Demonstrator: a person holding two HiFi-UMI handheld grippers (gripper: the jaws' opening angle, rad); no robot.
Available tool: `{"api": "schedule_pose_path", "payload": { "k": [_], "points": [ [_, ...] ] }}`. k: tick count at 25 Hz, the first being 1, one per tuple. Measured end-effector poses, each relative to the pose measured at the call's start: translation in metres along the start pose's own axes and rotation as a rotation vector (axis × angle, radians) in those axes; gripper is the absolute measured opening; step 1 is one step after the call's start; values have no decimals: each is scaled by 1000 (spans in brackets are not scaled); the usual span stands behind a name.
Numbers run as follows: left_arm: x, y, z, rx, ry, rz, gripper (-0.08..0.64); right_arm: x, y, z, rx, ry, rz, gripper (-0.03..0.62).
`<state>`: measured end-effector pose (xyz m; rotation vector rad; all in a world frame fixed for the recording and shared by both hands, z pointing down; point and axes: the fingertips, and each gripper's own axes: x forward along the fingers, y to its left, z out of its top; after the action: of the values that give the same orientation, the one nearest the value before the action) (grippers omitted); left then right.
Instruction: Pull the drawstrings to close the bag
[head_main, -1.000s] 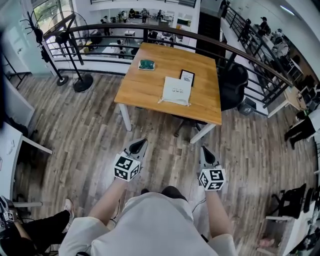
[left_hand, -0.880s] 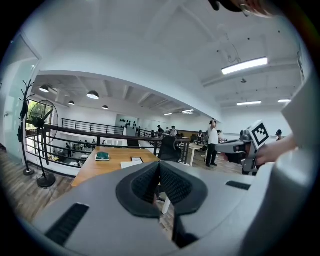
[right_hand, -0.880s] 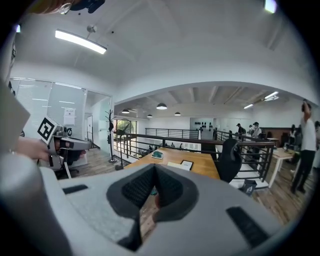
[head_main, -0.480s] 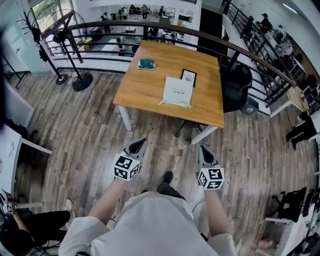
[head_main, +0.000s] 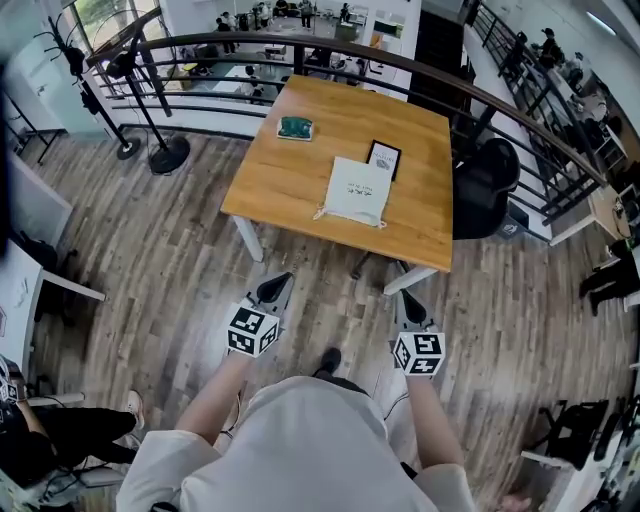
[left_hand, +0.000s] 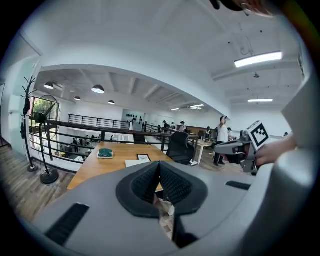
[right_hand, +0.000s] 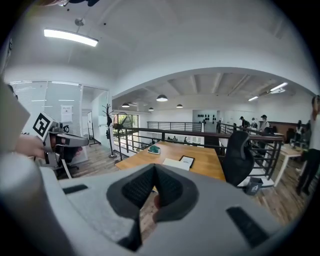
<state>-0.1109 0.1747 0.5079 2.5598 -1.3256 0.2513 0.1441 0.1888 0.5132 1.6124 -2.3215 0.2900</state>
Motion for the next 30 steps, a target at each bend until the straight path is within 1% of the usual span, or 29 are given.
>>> {"api": "schedule_pose_path", "payload": {
  "k": [2, 6, 12, 16, 23, 27, 30],
  "points": [
    [16, -2, 3, 3, 3, 1, -6, 11, -14, 2, 4, 13, 15, 2],
    [48, -9, 6, 18, 20, 3, -6, 31, -35, 2, -9, 37, 76, 2],
    [90, -14, 12, 15, 25, 37, -6, 57, -75, -3, -1, 68, 126, 2],
    [110, -15, 13, 8, 32, 56, -6, 73, -93, -7, 16, 80, 140, 2],
    [135, -9, 16, 1, 59, 68, -6, 99, -107, -7, 35, 105, 164, 2],
    [148, -1, 14, -15, 64, 50, -6, 113, -114, -9, 48, 126, 154, 2],
    [162, 13, 14, -28, 63, 33, -6, 129, -116, -8, 57, 138, 145, 2]
  ]
}}
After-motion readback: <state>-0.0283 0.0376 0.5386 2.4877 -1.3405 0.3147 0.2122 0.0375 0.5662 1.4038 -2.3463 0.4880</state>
